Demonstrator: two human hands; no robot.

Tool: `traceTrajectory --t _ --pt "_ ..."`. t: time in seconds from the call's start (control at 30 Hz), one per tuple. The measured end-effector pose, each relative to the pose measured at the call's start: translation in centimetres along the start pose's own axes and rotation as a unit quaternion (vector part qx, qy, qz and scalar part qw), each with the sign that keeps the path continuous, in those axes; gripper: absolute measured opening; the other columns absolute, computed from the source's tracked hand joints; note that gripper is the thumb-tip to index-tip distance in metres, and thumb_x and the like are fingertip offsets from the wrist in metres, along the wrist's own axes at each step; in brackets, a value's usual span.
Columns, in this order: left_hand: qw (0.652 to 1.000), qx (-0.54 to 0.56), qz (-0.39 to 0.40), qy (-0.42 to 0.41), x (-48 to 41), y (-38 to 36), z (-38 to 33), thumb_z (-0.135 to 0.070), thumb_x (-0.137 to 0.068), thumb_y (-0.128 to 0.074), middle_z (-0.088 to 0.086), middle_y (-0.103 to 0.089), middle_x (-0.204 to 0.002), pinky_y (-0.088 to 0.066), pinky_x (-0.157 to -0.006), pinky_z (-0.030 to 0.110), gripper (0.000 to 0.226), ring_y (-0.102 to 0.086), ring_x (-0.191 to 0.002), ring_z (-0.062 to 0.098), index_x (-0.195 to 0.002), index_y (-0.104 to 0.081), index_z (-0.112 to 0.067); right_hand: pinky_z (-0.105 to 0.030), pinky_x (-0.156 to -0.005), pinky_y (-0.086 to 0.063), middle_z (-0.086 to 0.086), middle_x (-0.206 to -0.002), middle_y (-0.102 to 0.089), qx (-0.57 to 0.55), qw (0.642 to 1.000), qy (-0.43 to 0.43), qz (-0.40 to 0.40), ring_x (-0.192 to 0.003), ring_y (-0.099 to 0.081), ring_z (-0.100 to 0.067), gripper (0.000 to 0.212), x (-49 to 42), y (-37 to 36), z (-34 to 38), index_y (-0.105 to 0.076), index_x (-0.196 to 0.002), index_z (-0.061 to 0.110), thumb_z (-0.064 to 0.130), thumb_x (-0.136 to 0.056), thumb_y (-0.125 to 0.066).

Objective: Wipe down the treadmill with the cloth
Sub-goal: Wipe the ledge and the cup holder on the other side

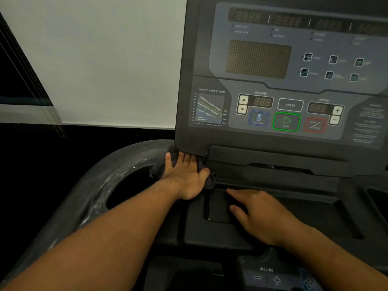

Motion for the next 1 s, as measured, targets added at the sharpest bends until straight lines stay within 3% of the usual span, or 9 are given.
traceTrajectory --t 0.07,0.17,0.27,0.37,0.53,0.67,0.77,0.9,1.0 --pt "0.998 -0.039 -0.008 -0.039 -0.9 0.4 0.9 -0.067 -0.093 -0.011 0.001 0.003 -0.165 0.018 -0.115 0.053 0.081 0.012 -0.150 0.017 -0.157 0.001 -0.018 -0.021 -0.112 -0.029 0.009 -0.151 -0.041 -0.002 1.000 0.001 -0.001 -0.137 -0.038 -0.008 0.053 -0.1 -0.1 0.1 -0.035 -0.149 0.029 0.042 -0.098 -0.043" --pt "0.994 -0.081 0.037 -0.066 -2.8 1.7 2.9 -0.091 -0.070 -0.002 0.000 0.004 -0.165 0.010 -0.118 0.052 0.107 0.012 -0.150 0.018 -0.156 0.004 -0.028 -0.018 -0.112 -0.023 0.005 -0.152 -0.040 -0.011 1.000 -0.003 0.002 -0.140 -0.034 -0.008 0.052 0.0 -0.1 0.0 -0.035 -0.149 0.027 0.038 -0.099 -0.043" --pt "0.988 -0.108 0.045 -0.101 -4.0 2.5 3.7 -0.097 -0.059 0.001 -0.003 0.005 -0.165 0.007 -0.118 0.053 0.113 0.014 -0.149 0.019 -0.154 0.006 -0.036 -0.018 -0.112 -0.022 0.003 -0.152 -0.040 -0.014 1.000 -0.007 -0.001 -0.140 -0.033 -0.009 0.050 0.1 -0.3 -0.1 -0.036 -0.149 0.027 0.037 -0.100 -0.041" --pt "0.992 -0.098 0.046 -0.071 -3.3 1.7 3.3 -0.092 -0.066 0.001 -0.001 0.007 -0.165 0.012 -0.117 0.053 0.110 0.016 -0.149 0.020 -0.156 0.008 -0.028 -0.021 -0.113 -0.024 0.003 -0.151 -0.041 -0.022 1.000 -0.017 0.002 -0.140 -0.033 -0.009 0.049 0.0 -0.4 -0.2 -0.036 -0.149 0.028 0.039 -0.101 -0.039" --pt "0.999 -0.034 0.012 -0.037 0.0 0.1 1.2 -0.074 -0.089 -0.018 0.003 0.005 -0.165 0.007 -0.120 0.046 0.092 0.008 -0.150 0.019 -0.156 0.005 -0.016 -0.027 -0.113 -0.029 0.002 -0.149 -0.044 -0.022 0.999 -0.025 0.011 -0.138 -0.036 -0.013 0.048 -0.1 -0.3 -0.1 -0.038 -0.148 0.029 0.038 -0.101 -0.038" --pt "0.998 -0.010 -0.056 -0.036 3.9 -1.2 -0.3 -0.062 -0.096 -0.028 0.008 -0.011 -0.163 -0.001 -0.122 0.042 0.081 -0.006 -0.150 0.023 -0.156 -0.007 -0.012 -0.026 -0.111 -0.030 0.003 -0.147 -0.047 -0.027 0.999 -0.028 0.004 -0.136 -0.040 -0.016 0.046 -0.1 -0.2 -0.1 -0.041 -0.146 0.029 0.034 -0.100 -0.039" --pt "0.993 0.045 -0.091 -0.066 7.5 -2.1 -0.2 -0.055 -0.097 -0.035 0.002 -0.018 -0.162 -0.006 -0.122 0.035 0.069 -0.014 -0.148 0.020 -0.155 -0.021 -0.019 -0.024 -0.110 -0.028 0.003 -0.147 -0.047 -0.035 0.999 -0.026 0.008 -0.137 -0.040 -0.017 0.045 0.0 0.1 -0.2 -0.043 -0.145 0.027 0.031 -0.100 -0.041" --pt "0.972 0.124 -0.092 -0.178 12.5 -3.2 -0.3 -0.051 -0.086 -0.041 -0.011 -0.043 -0.149 -0.007 -0.118 0.019 0.060 -0.016 -0.142 -0.001 -0.140 -0.049 -0.027 -0.022 -0.109 -0.027 0.002 -0.147 -0.047 -0.040 0.999 -0.017 0.013 -0.137 -0.040 -0.017 0.045 0.1 0.3 -0.5 -0.043 -0.145 0.026 0.027 -0.100 -0.041" --pt "0.974 0.093 -0.054 -0.199 11.6 -3.0 -1.7 -0.041 -0.089 -0.042 -0.011 -0.050 -0.140 -0.005 -0.121 0.032 0.047 -0.021 -0.142 0.003 -0.134 -0.052 -0.028 -0.020 -0.109 -0.026 0.003 -0.148 -0.047 -0.055 0.998 -0.015 0.007 -0.137 -0.040 -0.016 0.044 0.2 0.1 -0.6 -0.044 -0.145 0.025 0.024 -0.100 -0.041"
Point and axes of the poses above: each hand's wrist, its own x-axis away from the middle knuckle, its own y-axis out of the back of the hand, z = x × y, the point moved 1 cm from there along -x, towards the middle knuckle
